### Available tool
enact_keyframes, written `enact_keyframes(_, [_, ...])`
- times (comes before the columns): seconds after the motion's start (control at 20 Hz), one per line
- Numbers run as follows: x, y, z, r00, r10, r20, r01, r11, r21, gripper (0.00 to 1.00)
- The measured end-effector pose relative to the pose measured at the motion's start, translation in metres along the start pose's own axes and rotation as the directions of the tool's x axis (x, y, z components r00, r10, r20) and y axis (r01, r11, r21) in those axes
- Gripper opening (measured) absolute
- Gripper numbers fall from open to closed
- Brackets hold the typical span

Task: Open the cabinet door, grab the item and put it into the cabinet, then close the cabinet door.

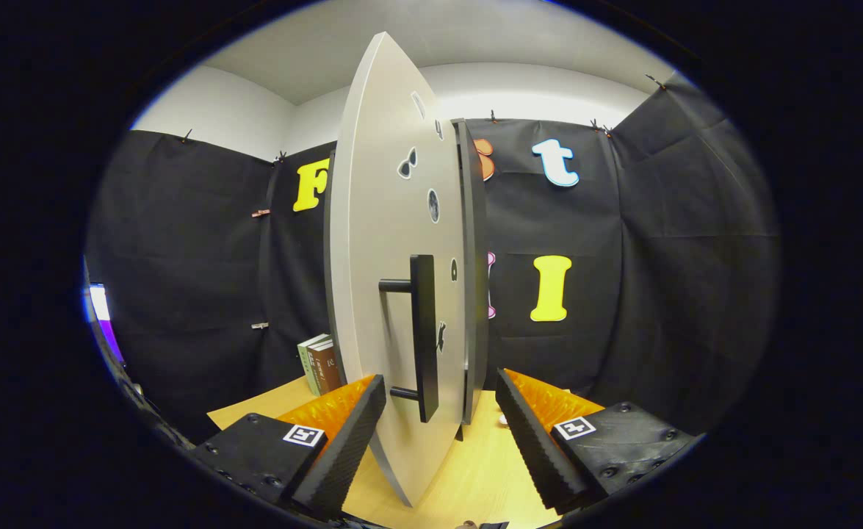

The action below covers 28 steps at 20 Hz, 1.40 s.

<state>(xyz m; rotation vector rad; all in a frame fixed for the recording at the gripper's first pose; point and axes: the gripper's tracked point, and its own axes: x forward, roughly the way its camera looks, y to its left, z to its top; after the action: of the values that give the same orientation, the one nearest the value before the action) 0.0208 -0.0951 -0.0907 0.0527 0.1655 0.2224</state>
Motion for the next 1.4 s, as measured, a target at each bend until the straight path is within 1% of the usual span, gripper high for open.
enact_keyframes(0.05, [0.002,0.005,0.0,1.0,0.014,-0.001,-0.014,1.0,0.002,0.98])
enact_keyframes(0.25, [0.016,0.049,-0.005,0.997,0.08,-0.009,-0.08,0.996,0.041,0.97])
enact_keyframes(0.3, [0.024,0.058,-0.006,0.996,0.094,-0.01,-0.093,0.995,0.04,0.98])
enact_keyframes(0.45, [0.051,0.077,-0.019,0.994,0.096,-0.042,-0.096,0.995,0.007,0.98])
enact_keyframes(0.65, [0.086,0.128,-0.026,0.984,0.171,-0.044,-0.168,0.983,0.068,0.98])
enact_keyframes(0.8, [0.11,0.155,-0.027,0.979,0.201,-0.03,-0.2,0.979,0.041,0.98])
enact_keyframes(0.95, [0.123,0.166,-0.022,0.985,0.173,0.0,-0.173,0.985,-0.023,0.98])
enact_keyframes(1.0, [0.119,0.164,-0.02,0.986,0.168,0.006,-0.167,0.985,-0.029,0.98])
enact_keyframes(1.1, [0.115,0.169,-0.013,0.984,0.175,0.028,-0.175,0.985,-0.01,1.0])
enact_keyframes(1.2, [0.109,0.171,-0.003,0.983,0.178,0.052,-0.178,0.984,0.002,0.99])
enact_keyframes(1.3, [0.109,0.159,0.003,0.989,0.129,0.07,-0.128,0.992,-0.021,0.97])
enact_keyframes(1.4, [0.114,0.142,0.006,0.995,0.056,0.086,-0.052,0.997,-0.053,0.97])
